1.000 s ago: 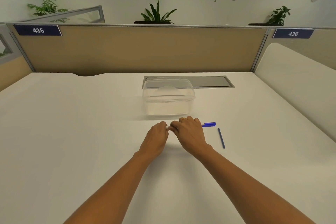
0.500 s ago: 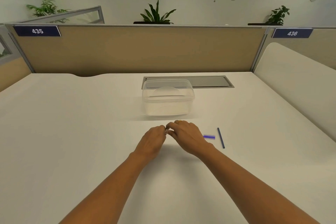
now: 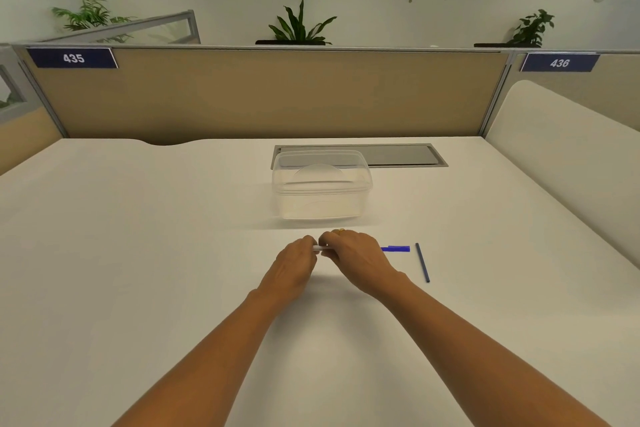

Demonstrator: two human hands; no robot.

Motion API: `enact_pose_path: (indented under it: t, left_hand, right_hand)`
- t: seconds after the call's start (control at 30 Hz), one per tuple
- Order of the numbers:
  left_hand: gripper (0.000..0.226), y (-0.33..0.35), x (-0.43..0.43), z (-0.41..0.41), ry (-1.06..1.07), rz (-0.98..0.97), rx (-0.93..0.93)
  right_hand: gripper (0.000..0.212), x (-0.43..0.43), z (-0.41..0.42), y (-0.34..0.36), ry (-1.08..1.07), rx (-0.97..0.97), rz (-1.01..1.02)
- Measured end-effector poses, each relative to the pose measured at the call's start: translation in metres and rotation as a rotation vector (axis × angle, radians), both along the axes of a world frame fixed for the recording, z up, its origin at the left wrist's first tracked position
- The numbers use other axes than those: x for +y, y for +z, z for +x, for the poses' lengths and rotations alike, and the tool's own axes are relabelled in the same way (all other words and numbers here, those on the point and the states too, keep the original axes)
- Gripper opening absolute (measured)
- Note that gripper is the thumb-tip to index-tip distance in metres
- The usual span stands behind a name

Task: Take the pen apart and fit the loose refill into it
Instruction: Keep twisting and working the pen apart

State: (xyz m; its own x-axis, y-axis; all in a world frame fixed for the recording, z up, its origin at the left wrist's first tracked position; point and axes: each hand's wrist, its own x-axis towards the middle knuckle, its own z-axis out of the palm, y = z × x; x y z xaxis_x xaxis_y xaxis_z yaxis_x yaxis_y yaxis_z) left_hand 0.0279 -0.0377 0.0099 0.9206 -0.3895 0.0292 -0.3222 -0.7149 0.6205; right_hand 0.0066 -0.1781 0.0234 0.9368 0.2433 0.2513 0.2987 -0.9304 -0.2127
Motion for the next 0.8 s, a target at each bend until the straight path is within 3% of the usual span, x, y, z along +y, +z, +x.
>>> enact_pose_path:
  t: [0.2, 0.3, 0.4, 0.8]
  left_hand:
    - [0.024, 0.001, -0.001, -0.001, 0.014, -0.036, 0.016]
    - [0.015, 0.003, 0.0, -0.002, 0.005, 0.035, -0.052]
    - [0.014, 0.004, 0.0, -0.004, -0.008, 0.125, -0.138]
    - [0.021, 0.001, -0.008, -0.001, 0.067, 0.153, -0.212]
  right_hand:
    - [0.028, -0.001, 0.004, -0.003, -0.013, -0.1, -0.057]
    - [0.028, 0.0, 0.003, -0.005, -0.006, -0.122, -0.053]
    - [0.028, 0.003, 0.003, -0.005, 0.009, -0.117, -0.06]
    - [0.026, 0.008, 0.0, -0.004, -0.016, -0.079, -0.004]
